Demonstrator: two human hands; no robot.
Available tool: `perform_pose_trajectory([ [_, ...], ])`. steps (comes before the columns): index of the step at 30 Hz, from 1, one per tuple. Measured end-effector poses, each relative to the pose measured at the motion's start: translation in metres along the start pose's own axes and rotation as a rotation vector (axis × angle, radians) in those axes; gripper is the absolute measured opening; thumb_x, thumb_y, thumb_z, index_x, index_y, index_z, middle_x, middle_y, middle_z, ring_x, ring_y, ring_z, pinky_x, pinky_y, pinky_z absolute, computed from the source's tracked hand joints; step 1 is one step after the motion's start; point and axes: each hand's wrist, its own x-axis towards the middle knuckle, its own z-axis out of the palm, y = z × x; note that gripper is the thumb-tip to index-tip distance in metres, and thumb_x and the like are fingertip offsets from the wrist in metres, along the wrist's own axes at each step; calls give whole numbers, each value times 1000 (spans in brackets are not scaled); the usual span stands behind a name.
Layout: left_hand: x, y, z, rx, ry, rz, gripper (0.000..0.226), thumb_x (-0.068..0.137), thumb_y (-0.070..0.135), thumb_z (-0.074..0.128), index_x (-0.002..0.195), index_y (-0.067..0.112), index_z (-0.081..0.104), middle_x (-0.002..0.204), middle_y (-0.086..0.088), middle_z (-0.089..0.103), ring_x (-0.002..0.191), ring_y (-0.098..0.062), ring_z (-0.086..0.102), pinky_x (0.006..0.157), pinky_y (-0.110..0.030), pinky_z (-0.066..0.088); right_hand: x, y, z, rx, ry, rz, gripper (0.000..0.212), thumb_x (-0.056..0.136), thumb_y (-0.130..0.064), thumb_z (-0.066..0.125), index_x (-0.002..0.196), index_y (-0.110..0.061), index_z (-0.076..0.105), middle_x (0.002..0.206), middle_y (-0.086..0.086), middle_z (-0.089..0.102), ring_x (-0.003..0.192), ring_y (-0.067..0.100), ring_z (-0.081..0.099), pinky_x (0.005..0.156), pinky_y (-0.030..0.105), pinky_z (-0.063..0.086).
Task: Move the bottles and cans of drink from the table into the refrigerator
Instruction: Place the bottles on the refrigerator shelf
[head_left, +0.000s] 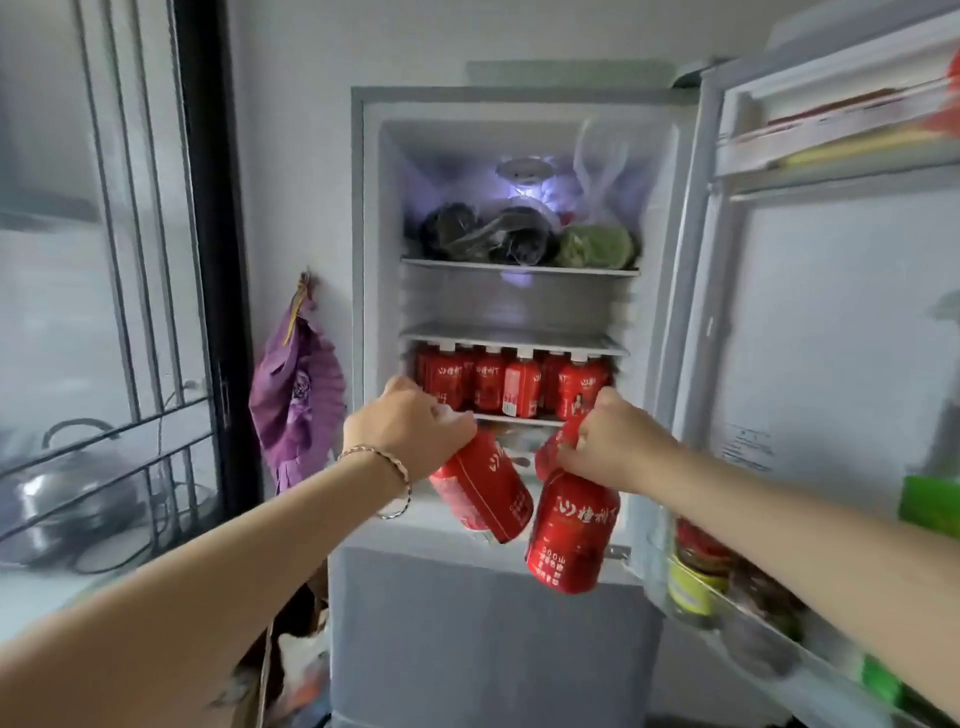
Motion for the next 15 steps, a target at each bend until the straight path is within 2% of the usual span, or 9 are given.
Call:
perform_pose_trajectory([
  [2,52,-12,9,-97,60,-35,42,81,59,48,69,19,52,97,0,54,72,-20,59,65,-28,44,52,4,4,55,94,49,32,86,-45,55,84,-14,63,101,4,38,83,20,51,76,24,39],
  [5,129,-27,26,-328,146,-75,43,81,55,48,57,20,52,94,-7,60,67,-22,60,62,-29,47,121,13,9,170,357,214,43,85,-44,55,95,-4,68,106,12,45,84,27,52,73,24,34],
  [7,174,-36,38,-448,183,-117,42,81,54,47,60,19,54,94,-9,62,66,-21,61,61,-27,46,163,20,8,274,485,362,56,80,-52,50,101,-3,69,112,19,55,97,34,58,80,30,41],
  [10,233,-43,58,-515,219,-95,44,81,56,47,56,20,50,99,-10,61,62,-21,59,61,-27,46,219,31,5,373,608,545,68,70,-57,37,95,-3,70,104,25,65,97,38,60,82,36,46],
  [13,272,-40,69,-537,268,-30,46,86,55,47,68,14,59,108,1,46,63,-17,55,66,-28,47,266,47,6,507,715,723,55,87,-46,45,105,1,67,113,25,63,106,38,58,84,35,43],
  [15,296,-36,83,-534,269,4,51,87,54,47,76,7,62,107,5,39,60,-13,53,62,-27,44,296,56,19,627,775,808,54,87,-44,45,108,1,66,115,24,62,108,37,57,90,38,44],
])
